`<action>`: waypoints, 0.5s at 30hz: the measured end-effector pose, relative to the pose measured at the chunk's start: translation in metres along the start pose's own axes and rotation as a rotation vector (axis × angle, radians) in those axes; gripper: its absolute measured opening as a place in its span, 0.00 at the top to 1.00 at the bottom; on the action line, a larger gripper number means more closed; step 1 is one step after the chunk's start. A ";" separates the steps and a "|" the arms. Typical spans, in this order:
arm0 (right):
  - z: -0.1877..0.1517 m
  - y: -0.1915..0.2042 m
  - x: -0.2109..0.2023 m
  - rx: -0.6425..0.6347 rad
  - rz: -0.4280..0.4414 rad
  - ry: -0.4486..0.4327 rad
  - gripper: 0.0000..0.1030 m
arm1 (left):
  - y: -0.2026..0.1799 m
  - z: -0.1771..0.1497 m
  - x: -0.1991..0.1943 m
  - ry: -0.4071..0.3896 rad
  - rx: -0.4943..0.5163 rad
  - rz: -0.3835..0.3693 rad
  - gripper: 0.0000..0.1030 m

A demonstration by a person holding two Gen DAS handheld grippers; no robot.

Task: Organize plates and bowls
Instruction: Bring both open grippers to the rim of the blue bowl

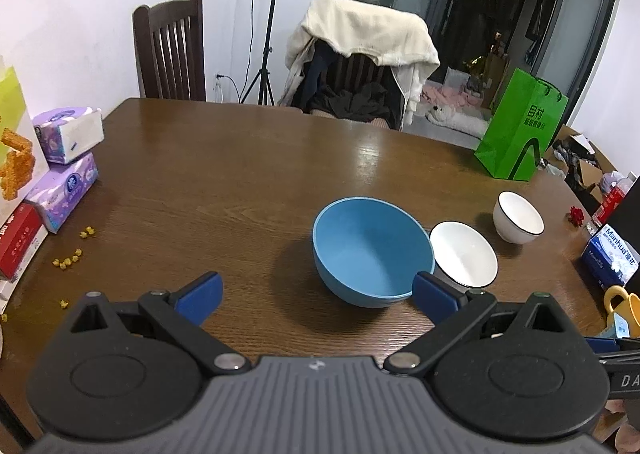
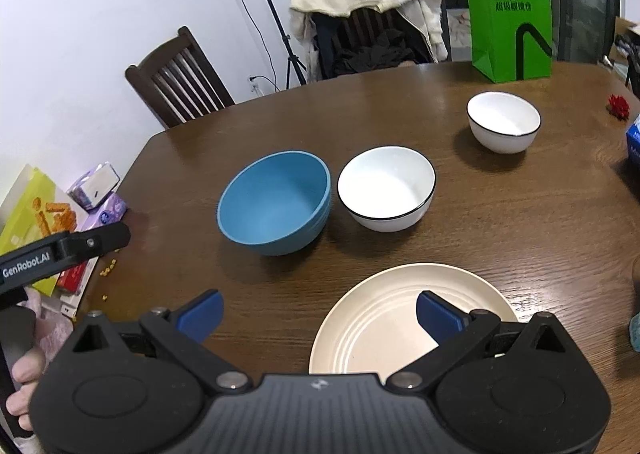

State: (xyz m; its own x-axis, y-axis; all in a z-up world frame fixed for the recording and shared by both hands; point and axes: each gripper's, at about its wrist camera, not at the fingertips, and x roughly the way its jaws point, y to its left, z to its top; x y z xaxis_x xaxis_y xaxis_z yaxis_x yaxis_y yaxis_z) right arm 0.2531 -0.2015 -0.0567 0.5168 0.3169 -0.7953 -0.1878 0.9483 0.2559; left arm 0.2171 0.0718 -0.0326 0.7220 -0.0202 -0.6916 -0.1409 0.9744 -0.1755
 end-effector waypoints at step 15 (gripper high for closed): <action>0.024 0.001 0.048 0.009 -0.073 0.059 0.03 | 0.023 0.018 0.051 0.071 -0.040 0.026 0.00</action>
State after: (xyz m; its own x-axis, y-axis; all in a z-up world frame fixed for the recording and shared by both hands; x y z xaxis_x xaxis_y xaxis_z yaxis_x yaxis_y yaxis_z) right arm 0.2979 -0.1853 -0.0813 0.4788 0.2458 -0.8428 -0.1440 0.9690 0.2008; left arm 0.2627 0.0976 -0.0588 0.6680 -0.0120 -0.7441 -0.1870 0.9651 -0.1835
